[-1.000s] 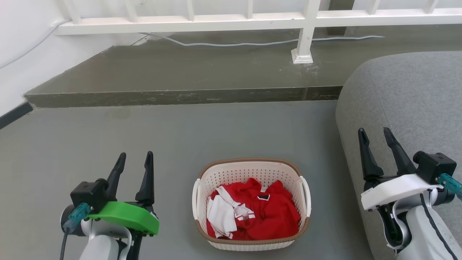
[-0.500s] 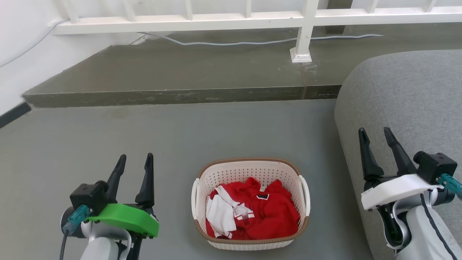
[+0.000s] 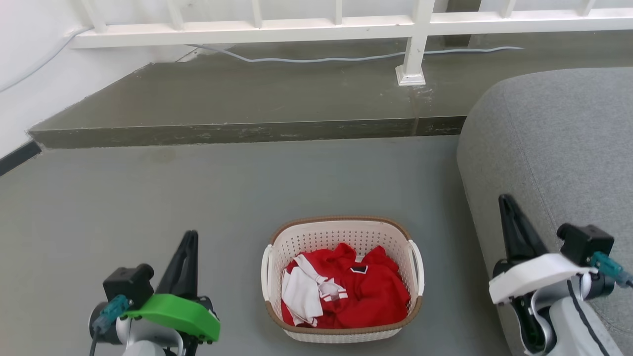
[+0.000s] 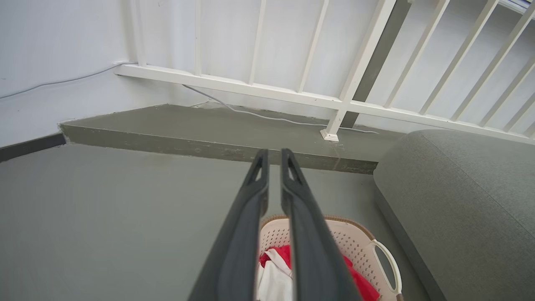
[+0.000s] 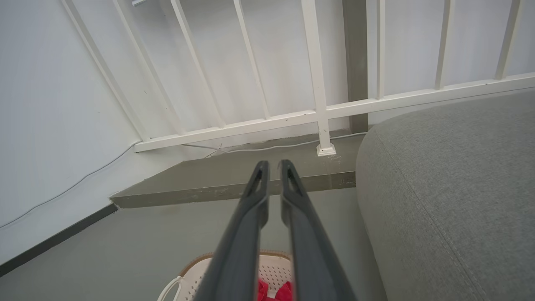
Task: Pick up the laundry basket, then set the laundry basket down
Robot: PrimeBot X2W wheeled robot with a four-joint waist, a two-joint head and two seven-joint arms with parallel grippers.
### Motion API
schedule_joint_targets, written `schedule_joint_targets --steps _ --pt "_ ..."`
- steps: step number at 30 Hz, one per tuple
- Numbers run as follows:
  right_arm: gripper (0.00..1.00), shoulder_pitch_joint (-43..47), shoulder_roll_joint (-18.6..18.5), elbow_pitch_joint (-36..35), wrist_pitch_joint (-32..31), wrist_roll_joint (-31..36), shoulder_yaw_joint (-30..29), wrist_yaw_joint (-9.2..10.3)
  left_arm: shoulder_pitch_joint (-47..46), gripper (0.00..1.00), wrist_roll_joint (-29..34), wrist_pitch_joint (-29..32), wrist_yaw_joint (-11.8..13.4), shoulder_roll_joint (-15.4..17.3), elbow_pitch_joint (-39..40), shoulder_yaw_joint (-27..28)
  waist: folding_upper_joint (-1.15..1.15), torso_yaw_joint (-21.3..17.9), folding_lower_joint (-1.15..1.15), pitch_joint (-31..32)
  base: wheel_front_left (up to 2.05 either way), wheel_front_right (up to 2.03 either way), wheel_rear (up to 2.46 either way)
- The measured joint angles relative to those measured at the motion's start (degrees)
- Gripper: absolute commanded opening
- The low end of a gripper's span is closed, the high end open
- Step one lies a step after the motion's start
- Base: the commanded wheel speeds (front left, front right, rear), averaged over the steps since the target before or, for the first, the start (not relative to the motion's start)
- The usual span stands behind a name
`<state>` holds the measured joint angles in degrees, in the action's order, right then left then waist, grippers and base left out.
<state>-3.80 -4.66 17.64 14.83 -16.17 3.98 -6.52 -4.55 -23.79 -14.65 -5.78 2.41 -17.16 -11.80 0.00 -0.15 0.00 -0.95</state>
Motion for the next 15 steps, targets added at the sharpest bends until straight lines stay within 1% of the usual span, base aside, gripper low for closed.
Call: schedule_joint_targets --steps 6,15 --pt "0.0 0.63 0.24 0.55 -0.85 -2.04 -0.79 0.0 0.62 0.0 -1.66 0.58 0.0 -0.05 -0.29 0.38 0.0 0.02 0.0 0.05 0.0 0.0 0.0" --pt "0.0 0.15 0.34 1.51 -3.55 -9.1 -2.94 0.0 0.62 0.0 -8.86 2.48 0.0 -0.08 -0.29 1.74 0.0 0.06 0.0 0.13 0.0 0.0 0.0"
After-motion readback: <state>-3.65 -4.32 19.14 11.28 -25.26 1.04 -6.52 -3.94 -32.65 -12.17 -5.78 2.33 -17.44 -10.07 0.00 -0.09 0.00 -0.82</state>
